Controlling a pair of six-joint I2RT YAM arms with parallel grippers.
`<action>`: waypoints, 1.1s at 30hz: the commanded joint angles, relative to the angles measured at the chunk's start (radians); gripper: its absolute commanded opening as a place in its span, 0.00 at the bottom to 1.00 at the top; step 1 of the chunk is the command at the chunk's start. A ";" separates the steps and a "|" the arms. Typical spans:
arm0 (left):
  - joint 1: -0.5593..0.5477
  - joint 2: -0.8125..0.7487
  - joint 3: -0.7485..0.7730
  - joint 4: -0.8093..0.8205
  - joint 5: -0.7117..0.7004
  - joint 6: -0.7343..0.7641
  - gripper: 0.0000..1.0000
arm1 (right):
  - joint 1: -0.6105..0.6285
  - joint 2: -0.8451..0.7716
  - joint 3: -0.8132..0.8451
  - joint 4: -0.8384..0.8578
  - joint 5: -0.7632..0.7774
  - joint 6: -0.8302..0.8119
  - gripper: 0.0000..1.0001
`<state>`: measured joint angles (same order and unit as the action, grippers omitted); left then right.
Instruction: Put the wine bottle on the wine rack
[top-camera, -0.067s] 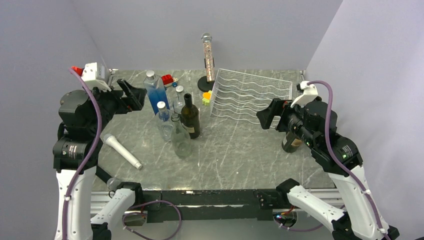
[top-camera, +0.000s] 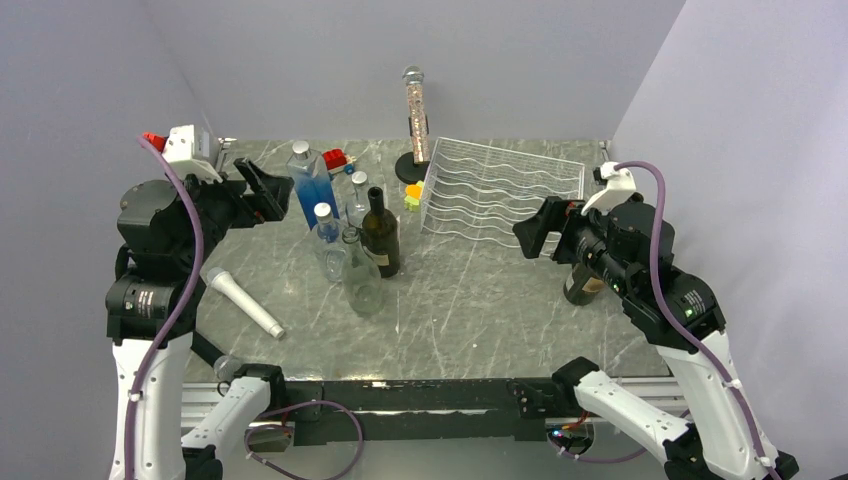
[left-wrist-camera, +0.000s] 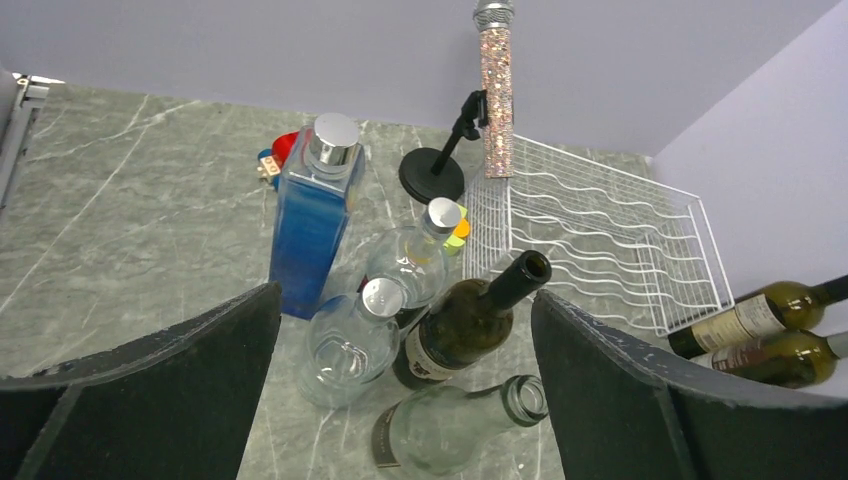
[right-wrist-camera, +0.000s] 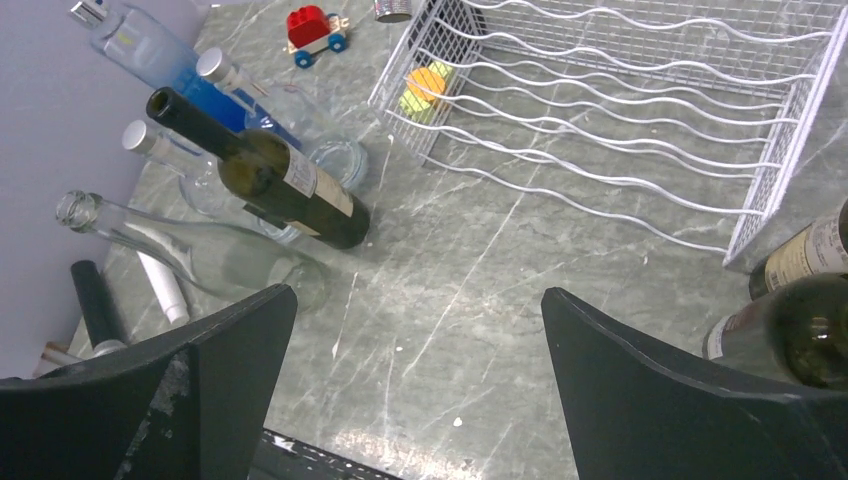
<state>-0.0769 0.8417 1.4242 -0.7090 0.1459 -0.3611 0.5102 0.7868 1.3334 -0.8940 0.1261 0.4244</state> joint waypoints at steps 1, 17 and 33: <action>0.006 -0.008 -0.005 0.020 -0.073 -0.021 0.99 | 0.002 -0.048 -0.001 0.000 0.053 0.045 1.00; 0.006 -0.001 -0.042 -0.029 -0.110 -0.044 0.99 | 0.008 0.021 -0.066 0.086 -0.498 -0.083 1.00; 0.006 -0.048 -0.011 -0.042 0.184 0.011 0.99 | 0.398 0.296 0.023 0.312 -0.248 -0.084 0.99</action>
<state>-0.0750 0.8127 1.3746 -0.7673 0.3191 -0.3569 0.7849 0.9363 1.2297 -0.5995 -0.3355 0.3649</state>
